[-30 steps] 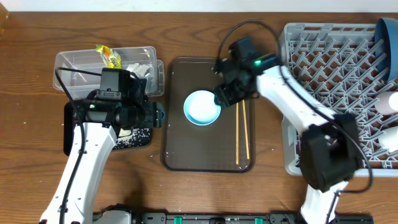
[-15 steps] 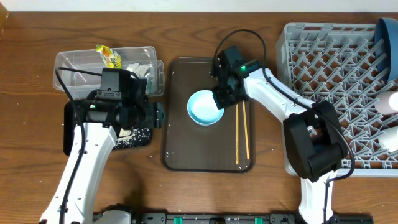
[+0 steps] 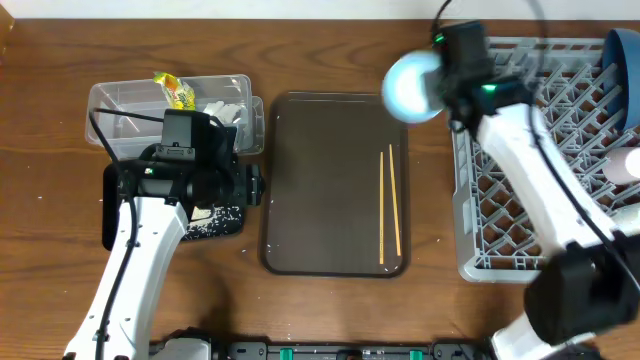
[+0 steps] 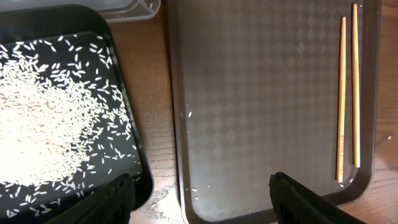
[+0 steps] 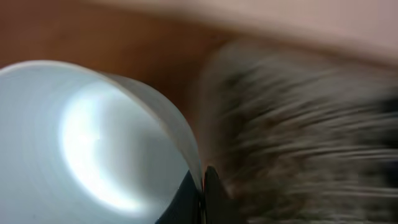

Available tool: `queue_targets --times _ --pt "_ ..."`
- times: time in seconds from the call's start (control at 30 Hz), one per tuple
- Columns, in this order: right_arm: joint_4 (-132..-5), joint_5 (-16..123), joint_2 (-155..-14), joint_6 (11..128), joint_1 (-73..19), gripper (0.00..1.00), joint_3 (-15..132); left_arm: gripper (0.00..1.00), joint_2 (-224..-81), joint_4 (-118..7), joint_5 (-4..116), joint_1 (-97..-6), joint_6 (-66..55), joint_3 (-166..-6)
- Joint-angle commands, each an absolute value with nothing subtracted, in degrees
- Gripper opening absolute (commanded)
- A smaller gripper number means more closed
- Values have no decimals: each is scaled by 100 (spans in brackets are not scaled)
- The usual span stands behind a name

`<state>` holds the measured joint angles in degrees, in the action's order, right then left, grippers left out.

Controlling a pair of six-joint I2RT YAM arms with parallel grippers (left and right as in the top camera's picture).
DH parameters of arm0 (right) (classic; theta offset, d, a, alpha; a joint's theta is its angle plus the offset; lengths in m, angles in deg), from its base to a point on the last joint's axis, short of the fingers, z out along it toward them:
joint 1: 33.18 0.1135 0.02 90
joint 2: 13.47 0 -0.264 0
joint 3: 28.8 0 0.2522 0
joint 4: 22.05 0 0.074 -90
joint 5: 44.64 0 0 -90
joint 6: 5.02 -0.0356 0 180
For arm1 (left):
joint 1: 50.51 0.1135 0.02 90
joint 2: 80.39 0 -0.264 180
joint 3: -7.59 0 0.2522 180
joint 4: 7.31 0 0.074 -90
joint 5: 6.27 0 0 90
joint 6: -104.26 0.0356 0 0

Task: Sort waste into correct bins and load items into the dishwasher rack
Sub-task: 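Carry the bowl with the right gripper and place it in the rack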

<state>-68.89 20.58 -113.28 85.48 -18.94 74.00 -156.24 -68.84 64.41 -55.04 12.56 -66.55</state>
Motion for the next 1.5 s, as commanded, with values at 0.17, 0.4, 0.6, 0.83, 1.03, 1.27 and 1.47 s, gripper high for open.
queue_targets --times 0.17,0.4,0.6,0.83,1.03,1.27,1.47 --pt "-6074 -1380 -11557 9783 -2468 1 7415 72 -15598 -6901 6435 -5476 1243 -6666" --pt "-6048 -1881 -12130 9625 -2965 1 7415 73 -15598 -6901 6435 -5476 1243 -6666" --pt "-5912 -2285 -12574 9621 -3301 1 7415 72 -15598 -6901 6435 -5476 1243 -6666" --pt "-5672 -2361 -12740 9702 -3574 1 7415 72 -15598 -6903 6433 -5476 1241 -6666" --pt "-5648 -2143 -12764 9853 -3721 1 7408 72 -15598 -6903 6433 -5476 1239 -6666" --pt "-5812 -2060 -12862 9724 -3695 1 7321 73 -15598 -6908 6431 -5476 1241 -6666" --pt "-5836 -2036 -12888 9481 -3505 1 7124 72 -15598 -6906 6433 -5476 1241 -6666"
